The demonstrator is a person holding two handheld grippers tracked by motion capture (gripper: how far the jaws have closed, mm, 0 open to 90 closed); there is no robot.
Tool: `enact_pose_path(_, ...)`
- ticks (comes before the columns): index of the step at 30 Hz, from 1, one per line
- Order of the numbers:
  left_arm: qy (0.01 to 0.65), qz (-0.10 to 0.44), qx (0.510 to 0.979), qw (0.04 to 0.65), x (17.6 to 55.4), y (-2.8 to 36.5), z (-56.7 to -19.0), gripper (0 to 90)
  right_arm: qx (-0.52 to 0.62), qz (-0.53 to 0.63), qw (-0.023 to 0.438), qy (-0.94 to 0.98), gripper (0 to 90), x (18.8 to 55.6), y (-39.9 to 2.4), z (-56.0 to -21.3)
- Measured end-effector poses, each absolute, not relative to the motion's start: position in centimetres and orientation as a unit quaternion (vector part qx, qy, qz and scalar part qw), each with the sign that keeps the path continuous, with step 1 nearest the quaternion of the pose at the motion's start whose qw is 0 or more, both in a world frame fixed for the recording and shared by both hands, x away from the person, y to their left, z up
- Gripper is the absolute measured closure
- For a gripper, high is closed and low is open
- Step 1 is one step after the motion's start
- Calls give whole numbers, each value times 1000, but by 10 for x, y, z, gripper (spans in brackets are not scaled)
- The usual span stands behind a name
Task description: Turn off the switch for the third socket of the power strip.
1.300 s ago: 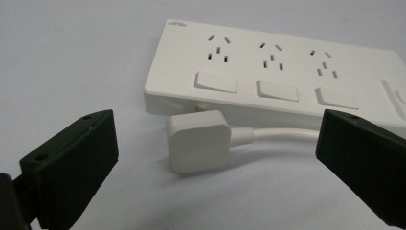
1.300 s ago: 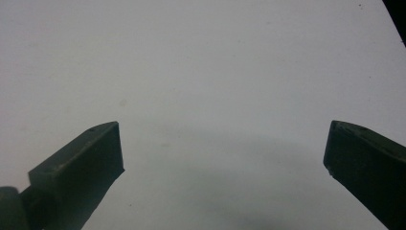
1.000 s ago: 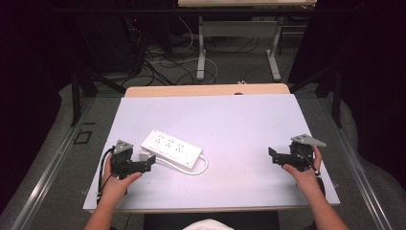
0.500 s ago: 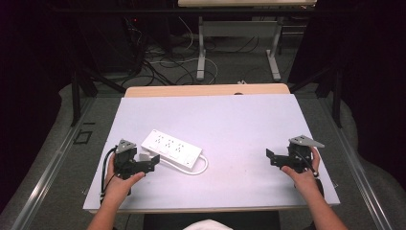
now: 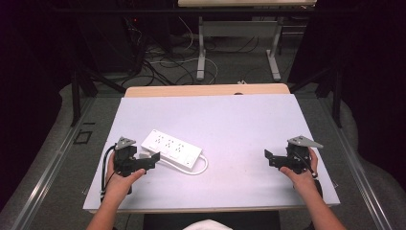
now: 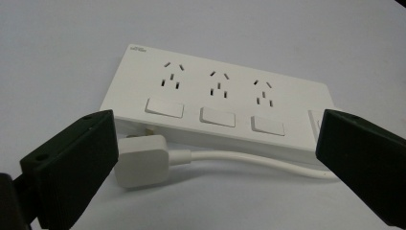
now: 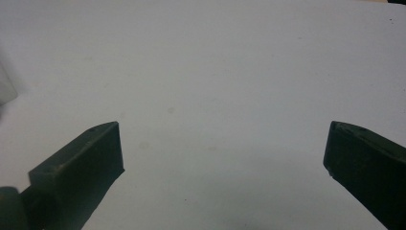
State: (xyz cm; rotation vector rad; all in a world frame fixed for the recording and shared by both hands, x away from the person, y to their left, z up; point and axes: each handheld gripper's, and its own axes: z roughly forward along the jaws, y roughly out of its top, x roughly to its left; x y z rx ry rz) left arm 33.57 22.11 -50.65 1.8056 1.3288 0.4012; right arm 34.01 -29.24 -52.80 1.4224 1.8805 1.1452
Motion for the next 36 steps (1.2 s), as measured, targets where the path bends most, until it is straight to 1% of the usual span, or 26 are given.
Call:
enact_pose_path(19,529,151,734,399,349,210,-488,79,522,422,251,698,0,339,-289,-529)
enact_pose_path(23,537,152,733,388,351,208,-485,148,521,419,251,700,0,339,-289,-529)
enact_pose_path(36,547,142,739,367,360,214,-478,164,520,422,247,700,0,339,-288,-530)
